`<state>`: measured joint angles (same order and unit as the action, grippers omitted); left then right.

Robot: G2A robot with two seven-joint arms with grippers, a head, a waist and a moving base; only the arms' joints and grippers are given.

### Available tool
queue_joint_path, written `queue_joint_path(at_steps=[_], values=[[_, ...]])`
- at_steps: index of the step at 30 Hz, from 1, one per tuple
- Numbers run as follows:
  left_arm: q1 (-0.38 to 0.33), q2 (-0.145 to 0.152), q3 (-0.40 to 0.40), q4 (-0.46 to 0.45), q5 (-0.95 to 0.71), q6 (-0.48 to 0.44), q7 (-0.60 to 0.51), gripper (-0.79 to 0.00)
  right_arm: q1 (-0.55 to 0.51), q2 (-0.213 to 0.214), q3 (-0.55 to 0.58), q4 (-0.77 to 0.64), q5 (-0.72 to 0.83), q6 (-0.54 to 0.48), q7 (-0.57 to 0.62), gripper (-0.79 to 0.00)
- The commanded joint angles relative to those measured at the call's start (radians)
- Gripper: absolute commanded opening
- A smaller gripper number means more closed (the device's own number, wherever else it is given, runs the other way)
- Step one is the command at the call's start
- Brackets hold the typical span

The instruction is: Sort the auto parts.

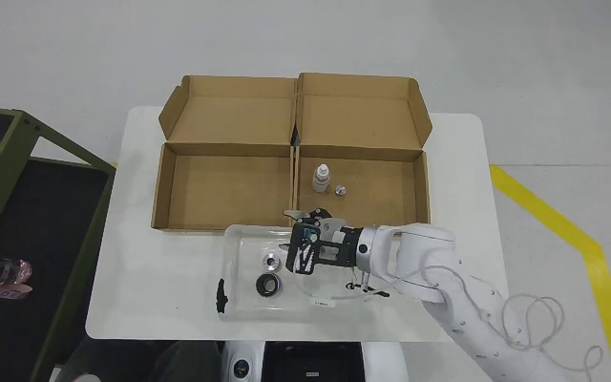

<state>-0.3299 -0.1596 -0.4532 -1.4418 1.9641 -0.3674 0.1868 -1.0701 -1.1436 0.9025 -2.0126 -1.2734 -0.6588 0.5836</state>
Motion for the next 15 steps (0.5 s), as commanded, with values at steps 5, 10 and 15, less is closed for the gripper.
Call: queue_joint_path(at_steps=[5,10,15], values=[[0.0,0.0,0.0,0.0,0.0,0.0,0.0,0.0,0.028,-0.015,-0.071,0.049,-0.013,0.006,0.017,-0.413],[0.0,0.0,0.0,0.0,0.0,0.0,0.0,0.0,0.036,-0.025,-0.113,0.082,-0.023,0.008,0.014,-0.419],[0.0,0.0,0.0,0.0,0.0,0.0,0.0,0.0,0.032,-0.029,-0.141,0.091,-0.043,0.004,0.016,-0.419]])
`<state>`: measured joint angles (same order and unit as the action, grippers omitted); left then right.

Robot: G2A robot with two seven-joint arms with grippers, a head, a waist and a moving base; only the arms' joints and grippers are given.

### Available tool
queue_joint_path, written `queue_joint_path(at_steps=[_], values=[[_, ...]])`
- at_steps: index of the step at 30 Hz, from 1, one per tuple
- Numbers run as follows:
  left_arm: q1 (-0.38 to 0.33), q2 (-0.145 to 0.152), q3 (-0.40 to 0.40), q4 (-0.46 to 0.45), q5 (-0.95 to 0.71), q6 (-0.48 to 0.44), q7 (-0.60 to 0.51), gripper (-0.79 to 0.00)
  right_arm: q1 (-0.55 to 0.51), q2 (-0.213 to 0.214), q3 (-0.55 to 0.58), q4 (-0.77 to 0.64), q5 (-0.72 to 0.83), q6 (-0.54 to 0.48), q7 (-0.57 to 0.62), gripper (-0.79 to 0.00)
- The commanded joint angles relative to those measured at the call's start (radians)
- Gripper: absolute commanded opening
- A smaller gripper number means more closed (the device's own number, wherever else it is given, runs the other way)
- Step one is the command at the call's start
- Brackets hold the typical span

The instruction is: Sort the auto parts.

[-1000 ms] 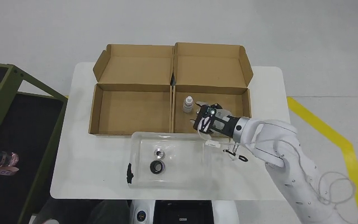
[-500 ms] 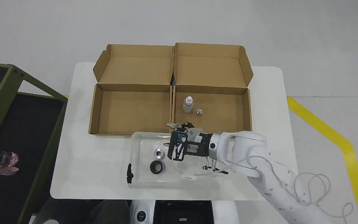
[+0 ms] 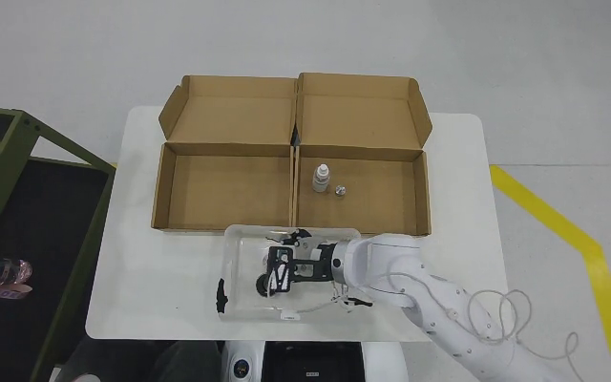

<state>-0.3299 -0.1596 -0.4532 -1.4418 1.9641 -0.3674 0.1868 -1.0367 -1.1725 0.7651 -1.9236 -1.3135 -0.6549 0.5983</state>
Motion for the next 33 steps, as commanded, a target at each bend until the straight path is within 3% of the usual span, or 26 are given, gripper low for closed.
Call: queue_joint_path(at_steps=[1,33], values=[[0.0,0.0,0.0,0.0,0.0,0.0,0.0,0.0,-0.001,-0.001,-0.007,0.004,-0.007,0.0,0.002,-0.419],[0.0,0.0,0.0,0.0,0.0,0.0,0.0,0.0,0.023,-0.033,-0.074,0.14,-0.079,0.01,0.001,-0.443]])
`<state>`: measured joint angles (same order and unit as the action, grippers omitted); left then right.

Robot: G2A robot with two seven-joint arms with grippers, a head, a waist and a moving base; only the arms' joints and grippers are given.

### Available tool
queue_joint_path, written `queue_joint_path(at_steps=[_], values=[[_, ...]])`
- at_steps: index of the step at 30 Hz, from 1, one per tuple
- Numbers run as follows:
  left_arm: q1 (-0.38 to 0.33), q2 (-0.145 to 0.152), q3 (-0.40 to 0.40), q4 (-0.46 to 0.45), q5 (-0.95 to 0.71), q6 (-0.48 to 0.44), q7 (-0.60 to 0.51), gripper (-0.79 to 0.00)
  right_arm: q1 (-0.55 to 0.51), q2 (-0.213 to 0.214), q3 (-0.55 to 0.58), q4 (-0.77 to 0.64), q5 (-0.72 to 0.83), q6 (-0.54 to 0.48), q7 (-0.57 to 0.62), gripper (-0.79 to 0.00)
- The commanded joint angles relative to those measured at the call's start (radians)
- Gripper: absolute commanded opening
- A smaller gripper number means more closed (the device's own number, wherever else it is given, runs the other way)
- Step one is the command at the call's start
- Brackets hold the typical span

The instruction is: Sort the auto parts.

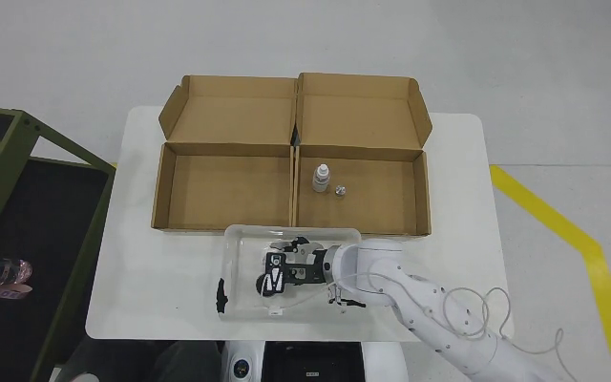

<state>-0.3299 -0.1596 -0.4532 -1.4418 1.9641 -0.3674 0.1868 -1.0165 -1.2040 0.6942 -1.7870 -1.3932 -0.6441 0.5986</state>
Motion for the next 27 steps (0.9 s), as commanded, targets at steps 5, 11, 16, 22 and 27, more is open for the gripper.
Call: queue_joint_path(at_steps=[5,11,16,22,27], values=[[0.0,0.0,0.0,0.0,0.0,0.0,0.0,0.0,0.018,-0.012,-0.022,0.027,0.003,-0.004,0.006,-0.44],[0.0,0.0,0.0,0.0,0.0,0.0,0.0,0.0,0.042,-0.028,-0.052,0.06,0.008,-0.003,0.008,-0.437],[0.0,0.0,0.0,0.0,0.0,0.0,0.0,0.0,0.058,-0.041,-0.07,0.08,0.013,-0.001,0.011,-0.437],[0.0,0.0,0.0,0.0,0.0,0.0,0.0,0.0,0.075,-0.055,-0.088,0.108,0.017,0.002,0.011,-0.434],[0.0,0.0,0.0,0.0,0.0,0.0,0.0,0.0,0.087,-0.066,-0.098,0.136,0.022,0.003,0.009,-0.434]])
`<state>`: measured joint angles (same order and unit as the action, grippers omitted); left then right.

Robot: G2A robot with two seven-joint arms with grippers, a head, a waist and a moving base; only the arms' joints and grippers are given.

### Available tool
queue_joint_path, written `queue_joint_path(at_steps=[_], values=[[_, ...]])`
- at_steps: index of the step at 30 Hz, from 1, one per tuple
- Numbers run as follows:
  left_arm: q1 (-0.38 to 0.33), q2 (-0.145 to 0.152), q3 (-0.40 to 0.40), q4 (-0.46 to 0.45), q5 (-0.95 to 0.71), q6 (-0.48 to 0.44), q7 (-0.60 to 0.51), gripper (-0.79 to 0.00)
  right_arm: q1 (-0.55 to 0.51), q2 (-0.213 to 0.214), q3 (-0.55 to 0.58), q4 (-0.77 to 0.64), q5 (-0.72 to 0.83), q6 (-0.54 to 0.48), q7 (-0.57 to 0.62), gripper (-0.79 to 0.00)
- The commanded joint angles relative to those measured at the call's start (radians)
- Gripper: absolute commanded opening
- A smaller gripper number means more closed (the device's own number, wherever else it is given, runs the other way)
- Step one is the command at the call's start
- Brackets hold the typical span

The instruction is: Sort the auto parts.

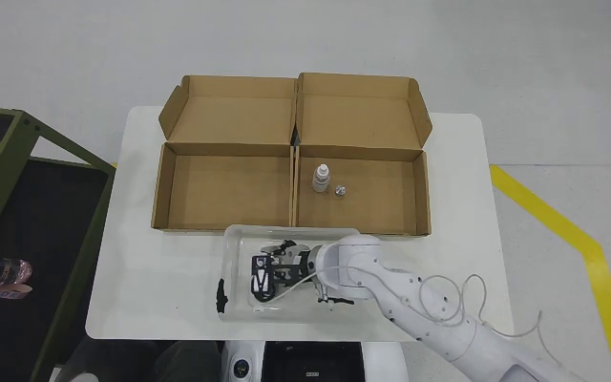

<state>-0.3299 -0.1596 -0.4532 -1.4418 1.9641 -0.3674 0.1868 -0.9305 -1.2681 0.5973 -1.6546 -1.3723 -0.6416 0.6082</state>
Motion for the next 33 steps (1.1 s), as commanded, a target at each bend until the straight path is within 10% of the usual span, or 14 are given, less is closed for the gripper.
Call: queue_joint_path(at_steps=[1,12,17,33], values=[[0.0,0.0,0.0,0.0,0.0,0.0,0.0,0.0,0.003,-0.003,-0.003,0.008,0.001,0.001,0.0,-0.434],[0.0,0.0,0.0,0.0,0.0,0.0,0.0,0.0,0.011,-0.018,-0.01,0.039,0.012,-0.002,0.024,-0.468],[0.0,0.0,0.0,0.0,0.0,0.0,0.0,0.0,0.008,-0.021,-0.005,0.023,0.022,-0.001,0.045,-0.785],[0.0,0.0,0.0,0.0,0.0,0.0,0.0,0.0,-0.024,-0.002,0.071,-0.141,0.02,-0.049,0.027,-0.785]])
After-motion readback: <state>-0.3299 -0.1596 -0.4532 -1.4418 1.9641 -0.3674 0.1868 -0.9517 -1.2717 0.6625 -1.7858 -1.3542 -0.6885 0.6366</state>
